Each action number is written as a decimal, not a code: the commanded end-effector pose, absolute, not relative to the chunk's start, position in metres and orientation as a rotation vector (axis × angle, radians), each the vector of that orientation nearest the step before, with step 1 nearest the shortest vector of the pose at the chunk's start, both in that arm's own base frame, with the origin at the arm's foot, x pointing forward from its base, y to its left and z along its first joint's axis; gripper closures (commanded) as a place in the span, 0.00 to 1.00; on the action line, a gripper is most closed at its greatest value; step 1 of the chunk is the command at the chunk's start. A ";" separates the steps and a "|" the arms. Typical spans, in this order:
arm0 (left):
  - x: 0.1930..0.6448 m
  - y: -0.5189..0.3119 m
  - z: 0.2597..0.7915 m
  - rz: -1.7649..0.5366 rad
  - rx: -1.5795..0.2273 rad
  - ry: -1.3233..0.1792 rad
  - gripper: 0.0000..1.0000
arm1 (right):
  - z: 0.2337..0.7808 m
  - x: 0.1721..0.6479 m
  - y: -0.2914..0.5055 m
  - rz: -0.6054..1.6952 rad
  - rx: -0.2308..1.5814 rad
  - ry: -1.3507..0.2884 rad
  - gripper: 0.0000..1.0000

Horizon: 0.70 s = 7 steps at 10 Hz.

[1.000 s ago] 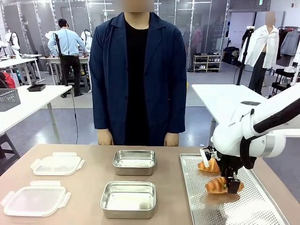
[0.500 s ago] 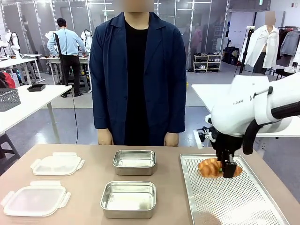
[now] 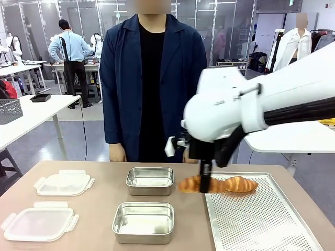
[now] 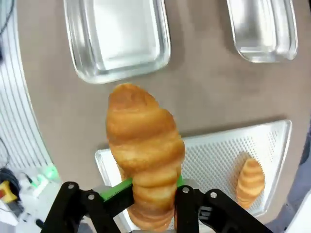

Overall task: Place the bread into the airtight container.
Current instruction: Pick up a Butter Roll and place it into an empty Airtight Container.

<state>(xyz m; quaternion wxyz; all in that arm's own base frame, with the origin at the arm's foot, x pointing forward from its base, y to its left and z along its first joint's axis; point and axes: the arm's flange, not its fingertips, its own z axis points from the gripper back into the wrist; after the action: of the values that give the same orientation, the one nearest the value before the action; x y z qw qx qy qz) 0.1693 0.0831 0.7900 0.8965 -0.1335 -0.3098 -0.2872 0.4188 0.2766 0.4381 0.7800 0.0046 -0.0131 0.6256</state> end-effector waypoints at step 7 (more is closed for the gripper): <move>0.170 0.082 0.794 -0.595 -0.279 -0.645 0.00 | 0.366 0.411 0.439 1.326 -0.009 0.004 0.73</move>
<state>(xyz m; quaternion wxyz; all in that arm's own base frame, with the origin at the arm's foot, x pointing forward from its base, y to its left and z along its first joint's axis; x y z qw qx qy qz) 0.1693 0.0830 0.7900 0.8965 -0.1334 -0.3098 -0.2872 0.4099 0.4325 0.3679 0.7805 0.0093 0.0070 0.6250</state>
